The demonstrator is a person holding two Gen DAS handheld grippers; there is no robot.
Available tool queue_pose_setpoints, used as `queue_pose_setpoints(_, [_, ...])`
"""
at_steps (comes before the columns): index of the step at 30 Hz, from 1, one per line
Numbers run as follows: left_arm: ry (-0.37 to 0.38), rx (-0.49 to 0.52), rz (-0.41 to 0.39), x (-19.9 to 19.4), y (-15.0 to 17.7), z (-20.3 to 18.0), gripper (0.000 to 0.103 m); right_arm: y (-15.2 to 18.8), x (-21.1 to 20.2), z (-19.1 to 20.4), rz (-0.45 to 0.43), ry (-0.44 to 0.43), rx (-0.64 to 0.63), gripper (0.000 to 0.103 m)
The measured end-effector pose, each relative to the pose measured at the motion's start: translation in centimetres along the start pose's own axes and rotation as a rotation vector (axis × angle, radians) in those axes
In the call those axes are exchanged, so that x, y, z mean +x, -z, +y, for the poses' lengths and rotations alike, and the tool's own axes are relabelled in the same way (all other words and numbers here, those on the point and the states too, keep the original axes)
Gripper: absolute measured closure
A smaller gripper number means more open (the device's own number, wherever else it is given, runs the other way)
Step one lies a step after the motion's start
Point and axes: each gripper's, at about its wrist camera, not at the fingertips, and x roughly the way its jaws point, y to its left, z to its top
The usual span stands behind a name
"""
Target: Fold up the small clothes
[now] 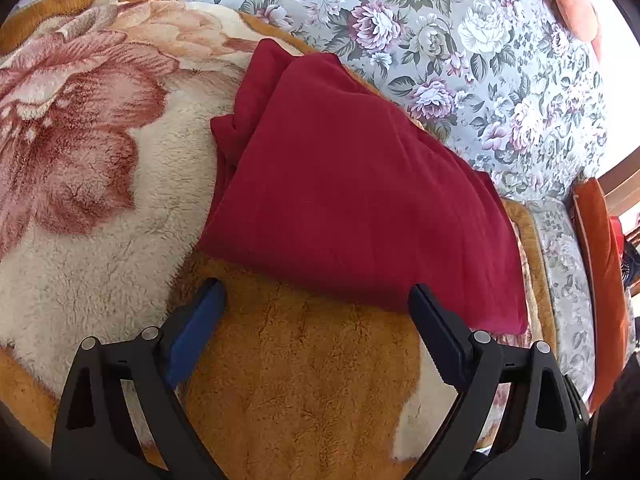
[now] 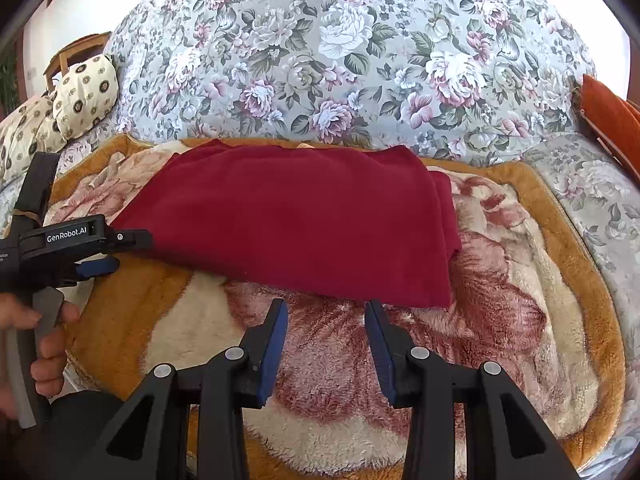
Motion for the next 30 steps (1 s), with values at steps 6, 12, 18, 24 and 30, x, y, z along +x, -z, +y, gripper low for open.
queue_pose_setpoints(6, [0.025, -0.017, -0.006, -0.2, 0.0, 0.3, 0.010, 0.0, 0.1, 0.0, 0.006, 0.001, -0.003, 0.065])
queue_pose_setpoints(12, [0.035, -0.023, -0.008, -0.3, 0.0, 0.3, 0.009, 0.0, 0.1, 0.0, 0.004, -0.001, -0.001, 0.065])
queue_pose_setpoints(18, [0.107, -0.029, -0.008, -0.3, 0.0, 0.6, 0.001, 0.0, 0.0, 0.0, 0.003, -0.002, 0.007, 0.065])
queue_pose_setpoints(24, [0.207, -0.064, -0.051, -0.4, -1.0, 1.5, 0.001, 0.1, -0.1, -0.3, -0.003, -0.020, 0.030, 0.065])
queue_pose_setpoints(30, [0.387, -0.210, -0.202, -1.8, -1.3, 4.1, 0.001, 0.2, -0.1, -1.2, -0.003, -0.053, 0.074, 0.065])
